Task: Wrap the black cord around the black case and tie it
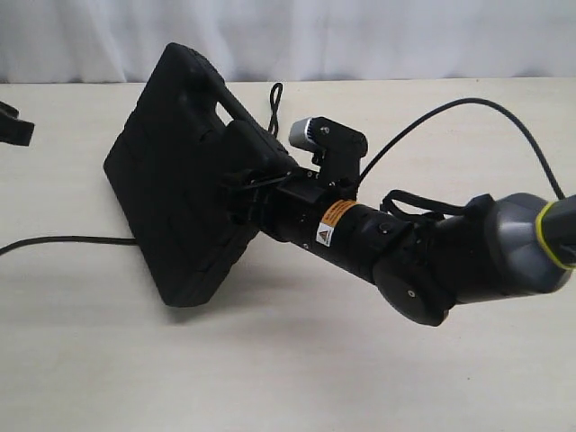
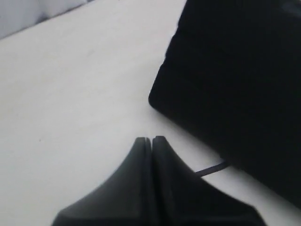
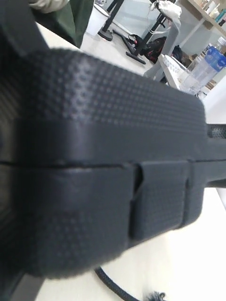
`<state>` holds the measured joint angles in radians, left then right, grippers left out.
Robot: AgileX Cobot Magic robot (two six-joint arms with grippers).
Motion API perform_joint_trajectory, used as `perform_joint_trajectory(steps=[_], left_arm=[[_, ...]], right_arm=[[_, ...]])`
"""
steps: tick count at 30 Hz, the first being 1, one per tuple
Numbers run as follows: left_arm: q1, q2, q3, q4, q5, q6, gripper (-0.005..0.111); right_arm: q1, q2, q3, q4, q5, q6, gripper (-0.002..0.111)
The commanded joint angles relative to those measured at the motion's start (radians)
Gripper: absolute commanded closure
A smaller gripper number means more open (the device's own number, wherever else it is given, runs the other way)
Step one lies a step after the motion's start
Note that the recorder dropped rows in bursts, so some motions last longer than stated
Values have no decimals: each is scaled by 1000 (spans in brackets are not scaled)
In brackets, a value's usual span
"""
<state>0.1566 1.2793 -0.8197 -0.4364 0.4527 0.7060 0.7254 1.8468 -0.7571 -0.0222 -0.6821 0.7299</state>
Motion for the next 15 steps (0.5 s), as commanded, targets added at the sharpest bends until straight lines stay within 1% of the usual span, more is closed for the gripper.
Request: perform_joint_trajectory(steps=[1, 3, 6, 9, 12, 13, 15], left_arm=[[-92, -114, 65, -158, 46, 264, 107], [-155, -133, 89, -205, 68, 349, 107], [-239, -123, 120, -213, 93, 359, 107], [-297, -113, 153, -211, 75, 359, 104], [-331, -111, 187, -206, 14, 359, 91], [-333, -111, 198, -216, -18, 359, 84], [-333, -111, 225, -241, -113, 344, 72]], right_arm=[[20, 0, -31, -31, -47, 8, 104], [22, 0, -33, -50, -49, 15, 104], [22, 0, -33, -41, -43, 17, 104], [22, 0, -33, -45, -31, 18, 104], [22, 0, -33, -50, -31, 18, 104], [22, 0, -33, -50, -31, 18, 104], [22, 0, -33, -52, -26, 18, 104]])
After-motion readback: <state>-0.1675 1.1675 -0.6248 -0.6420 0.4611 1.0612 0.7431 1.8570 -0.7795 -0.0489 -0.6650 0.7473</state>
